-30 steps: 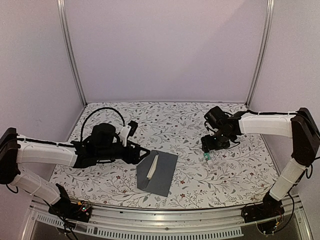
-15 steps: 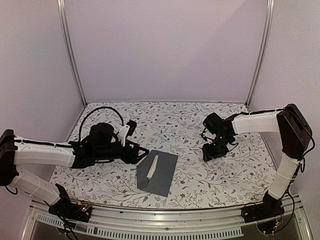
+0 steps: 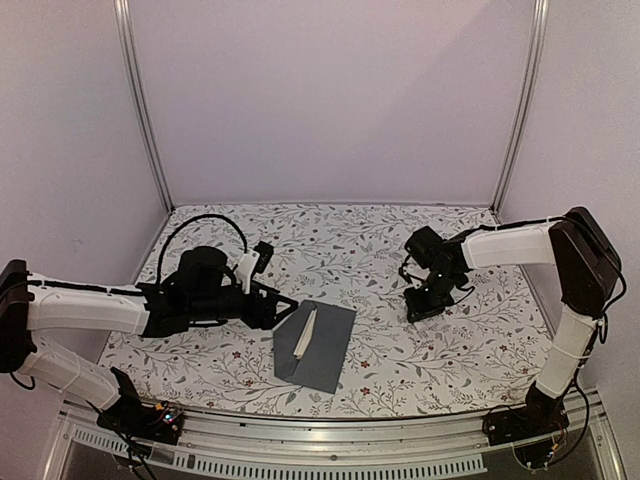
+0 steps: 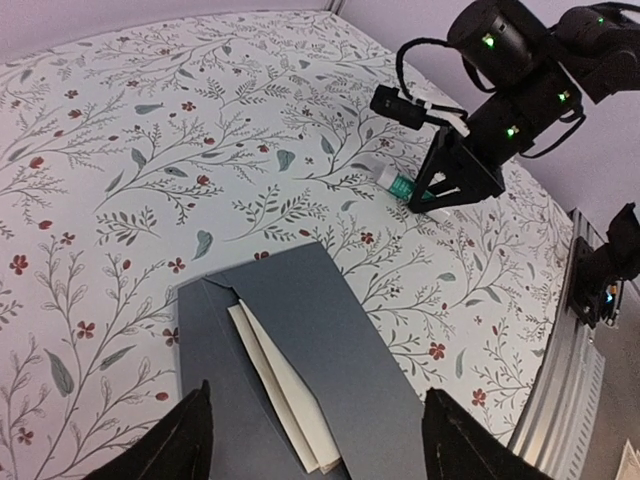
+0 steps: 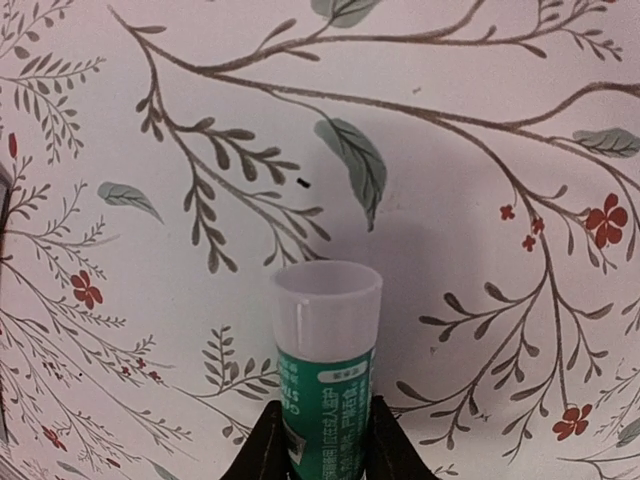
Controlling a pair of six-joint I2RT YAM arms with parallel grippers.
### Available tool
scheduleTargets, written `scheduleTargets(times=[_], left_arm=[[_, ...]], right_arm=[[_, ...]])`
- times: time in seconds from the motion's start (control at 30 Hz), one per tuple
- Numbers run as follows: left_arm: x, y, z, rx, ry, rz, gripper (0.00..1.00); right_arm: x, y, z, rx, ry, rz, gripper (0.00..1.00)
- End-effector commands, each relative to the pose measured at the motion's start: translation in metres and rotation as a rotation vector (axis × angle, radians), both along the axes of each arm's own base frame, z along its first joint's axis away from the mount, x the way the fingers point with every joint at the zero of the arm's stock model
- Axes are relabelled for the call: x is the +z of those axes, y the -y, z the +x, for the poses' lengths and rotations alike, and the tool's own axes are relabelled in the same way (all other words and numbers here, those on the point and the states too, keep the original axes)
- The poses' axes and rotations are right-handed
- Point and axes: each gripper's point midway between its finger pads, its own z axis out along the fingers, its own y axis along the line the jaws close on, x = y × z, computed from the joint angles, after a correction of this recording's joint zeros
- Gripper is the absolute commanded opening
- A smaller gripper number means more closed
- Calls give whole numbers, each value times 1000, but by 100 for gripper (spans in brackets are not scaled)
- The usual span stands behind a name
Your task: Place the letter into the envelope and seal it
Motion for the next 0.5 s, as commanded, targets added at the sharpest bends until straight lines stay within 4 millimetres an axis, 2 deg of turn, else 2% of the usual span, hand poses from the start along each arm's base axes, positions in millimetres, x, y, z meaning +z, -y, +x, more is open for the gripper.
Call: scheduleTargets(times=[0.0, 0.13, 0.3, 0.47], left_arm=[[7, -1, -3, -15, 13, -22, 71], [14, -1, -6, -23, 26, -50, 72], [25, -3, -11, -33, 41, -90, 72], [41, -3, -19, -50, 43, -172, 72]], right_arm=[[-8, -1, -1, 5, -16, 11, 18], [18, -24, 4, 45, 49, 124, 12], [86, -75, 7, 144, 196, 364, 12], [147, -134, -25, 318, 300, 615, 13]])
